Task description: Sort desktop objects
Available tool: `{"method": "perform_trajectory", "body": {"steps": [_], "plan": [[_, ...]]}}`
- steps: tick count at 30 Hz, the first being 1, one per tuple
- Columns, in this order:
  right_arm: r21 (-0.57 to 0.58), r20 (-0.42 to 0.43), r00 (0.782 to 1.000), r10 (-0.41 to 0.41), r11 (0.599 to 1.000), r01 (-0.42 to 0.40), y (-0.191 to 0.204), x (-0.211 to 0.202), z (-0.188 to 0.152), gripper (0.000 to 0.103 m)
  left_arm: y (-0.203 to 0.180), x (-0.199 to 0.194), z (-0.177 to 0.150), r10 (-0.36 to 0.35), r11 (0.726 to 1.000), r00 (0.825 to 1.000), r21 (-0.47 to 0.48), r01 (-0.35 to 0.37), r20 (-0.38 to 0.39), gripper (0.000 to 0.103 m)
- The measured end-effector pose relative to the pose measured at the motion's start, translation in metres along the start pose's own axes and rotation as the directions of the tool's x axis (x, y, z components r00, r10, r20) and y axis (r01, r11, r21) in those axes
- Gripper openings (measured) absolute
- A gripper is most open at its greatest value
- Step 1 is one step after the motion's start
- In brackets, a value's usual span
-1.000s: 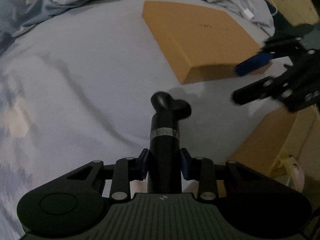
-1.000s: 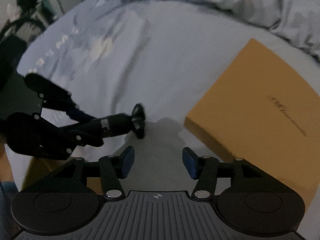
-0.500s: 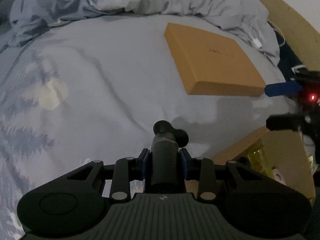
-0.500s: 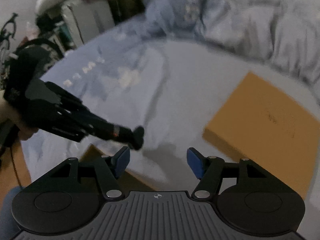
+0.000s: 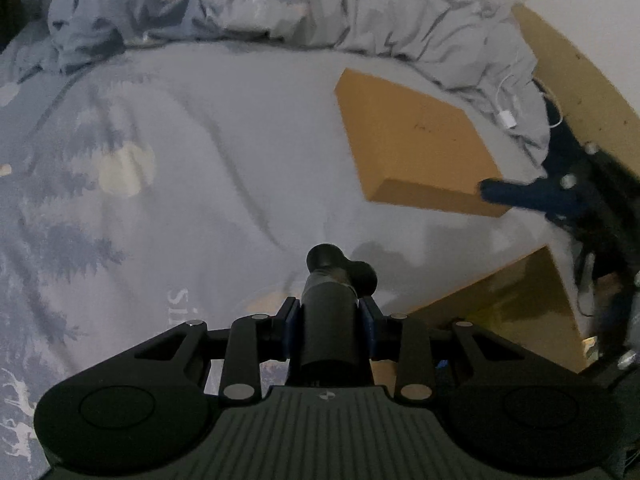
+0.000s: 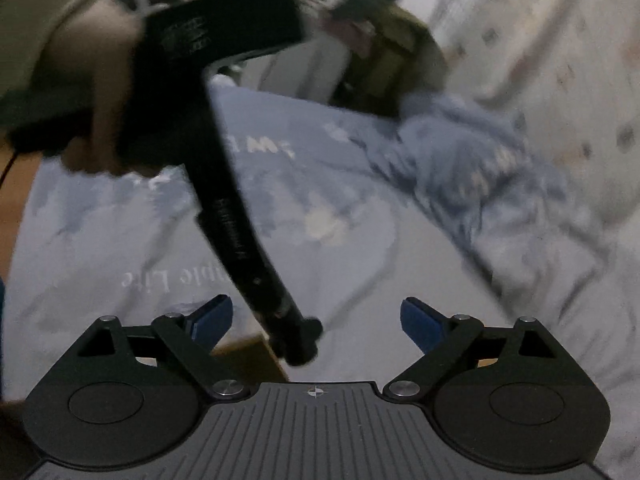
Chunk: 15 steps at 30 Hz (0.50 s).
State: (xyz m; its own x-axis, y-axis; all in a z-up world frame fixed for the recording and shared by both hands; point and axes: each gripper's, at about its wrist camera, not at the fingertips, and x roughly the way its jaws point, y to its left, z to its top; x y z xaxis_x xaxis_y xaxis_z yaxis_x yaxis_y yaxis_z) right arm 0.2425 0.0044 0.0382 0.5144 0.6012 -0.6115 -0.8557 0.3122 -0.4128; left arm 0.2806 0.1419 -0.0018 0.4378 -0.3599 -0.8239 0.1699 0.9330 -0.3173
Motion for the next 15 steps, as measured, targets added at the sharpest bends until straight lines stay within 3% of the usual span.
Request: {"method": "perform_trajectory", "body": {"steps": [3,7,11,13,15], "plan": [[-0.063,0.025,1.000,0.002,0.998,-0.001,0.014,0.002,0.001,0.093,-0.007,-0.016,-0.002,-0.028,1.000,0.999,0.009,0.028,0.036,0.033],[-0.015,0.032,0.999,0.021,1.000,-0.020,0.014,0.002,-0.001,0.085,-0.021,-0.034,-0.010,-0.068,0.997,0.996,0.044,0.065,0.063,0.033],[-0.018,0.020,1.000,0.017,1.000,-0.017,0.011,-0.001,-0.004,0.059,-0.030,-0.049,-0.019,-0.101,0.993,0.991,0.064,0.096,0.083,0.033],[-0.027,0.013,1.000,0.022,0.999,-0.022,0.011,-0.005,-0.007,0.055,-0.034,-0.056,-0.022,-0.109,0.992,0.989,0.074,0.102,0.095,0.033],[-0.051,0.028,0.999,0.033,0.998,-0.031,0.018,-0.015,-0.009,0.042,-0.038,-0.062,-0.025,-0.115,0.991,0.988,0.083,0.106,0.106,0.033]]}}
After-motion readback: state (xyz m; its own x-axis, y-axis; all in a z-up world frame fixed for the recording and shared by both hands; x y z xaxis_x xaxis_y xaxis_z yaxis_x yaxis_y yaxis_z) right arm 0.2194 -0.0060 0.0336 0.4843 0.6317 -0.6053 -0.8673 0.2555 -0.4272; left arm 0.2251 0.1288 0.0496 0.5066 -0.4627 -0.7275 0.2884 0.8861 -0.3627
